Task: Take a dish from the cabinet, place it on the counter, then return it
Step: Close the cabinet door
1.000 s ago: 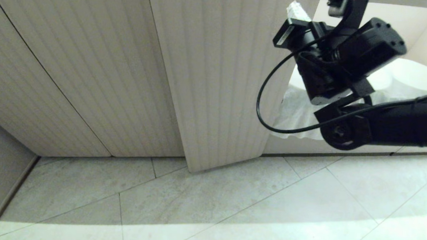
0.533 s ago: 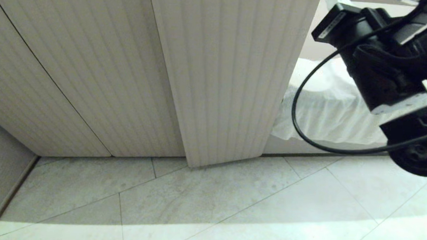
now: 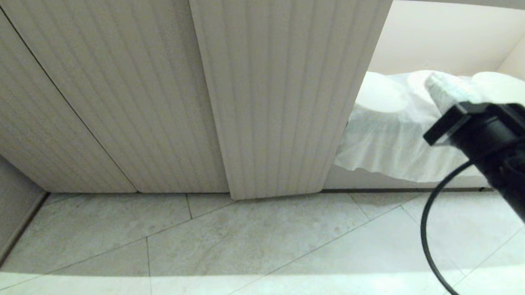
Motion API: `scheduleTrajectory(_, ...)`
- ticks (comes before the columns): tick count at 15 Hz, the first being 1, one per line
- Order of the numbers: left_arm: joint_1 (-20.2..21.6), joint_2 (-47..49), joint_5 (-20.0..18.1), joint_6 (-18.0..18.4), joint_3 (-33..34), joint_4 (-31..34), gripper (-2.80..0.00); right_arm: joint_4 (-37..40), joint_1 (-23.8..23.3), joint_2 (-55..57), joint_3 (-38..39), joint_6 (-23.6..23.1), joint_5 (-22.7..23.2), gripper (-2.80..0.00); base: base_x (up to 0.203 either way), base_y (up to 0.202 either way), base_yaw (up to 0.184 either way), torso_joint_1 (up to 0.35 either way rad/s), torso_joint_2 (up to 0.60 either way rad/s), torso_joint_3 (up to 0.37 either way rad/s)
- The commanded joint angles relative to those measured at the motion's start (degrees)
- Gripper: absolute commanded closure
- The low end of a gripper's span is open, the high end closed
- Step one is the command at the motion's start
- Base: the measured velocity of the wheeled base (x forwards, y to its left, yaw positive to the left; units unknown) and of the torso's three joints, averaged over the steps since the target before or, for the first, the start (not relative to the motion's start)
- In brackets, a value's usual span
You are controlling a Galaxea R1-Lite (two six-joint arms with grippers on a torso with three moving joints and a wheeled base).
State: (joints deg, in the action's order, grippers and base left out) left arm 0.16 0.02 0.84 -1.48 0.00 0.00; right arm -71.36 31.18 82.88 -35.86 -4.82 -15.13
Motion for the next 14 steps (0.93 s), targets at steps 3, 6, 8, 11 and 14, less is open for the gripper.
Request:
scheduleTrajectory(3, 0.02, -0.02, 0.04, -0.02, 0.00, 0.00, 0.00, 1.78, -2.07, -8.64, 16.00, -0.21, -0.05, 0.00, 0.000, 0.000, 0.000, 0.000, 0.00, 0.000)
scheduleTrajectory(6, 0.02, -0.02, 0.04, -0.02, 0.00, 0.00, 0.00, 14.85, -6.54, -14.47, 20.02, 0.07, 0.28, 0.00, 0.000, 0.000, 0.000, 0.000, 0.00, 0.000)
scheduleTrajectory(8, 0.02, -0.02, 0.04, -0.02, 0.00, 0.00, 0.00, 19.91, -8.61, -19.28, 25.46, 0.04, 0.36, 0.00, 0.000, 0.000, 0.000, 0.000, 0.00, 0.000)
scheduleTrajectory(11, 0.02, -0.02, 0.04, -0.02, 0.00, 0.00, 0.00, 23.44, -13.43, -27.34, 34.06, -1.01, 4.26, 0.00, 0.000, 0.000, 0.000, 0.000, 0.00, 0.000)
scheduleTrajectory(14, 0.02, -0.02, 0.02, -0.02, 0.00, 0.00, 0.00, 30.76, -19.90, -35.06, 35.68, -1.81, 9.86, 0.00, 0.000, 0.000, 0.000, 0.000, 0.00, 0.000)
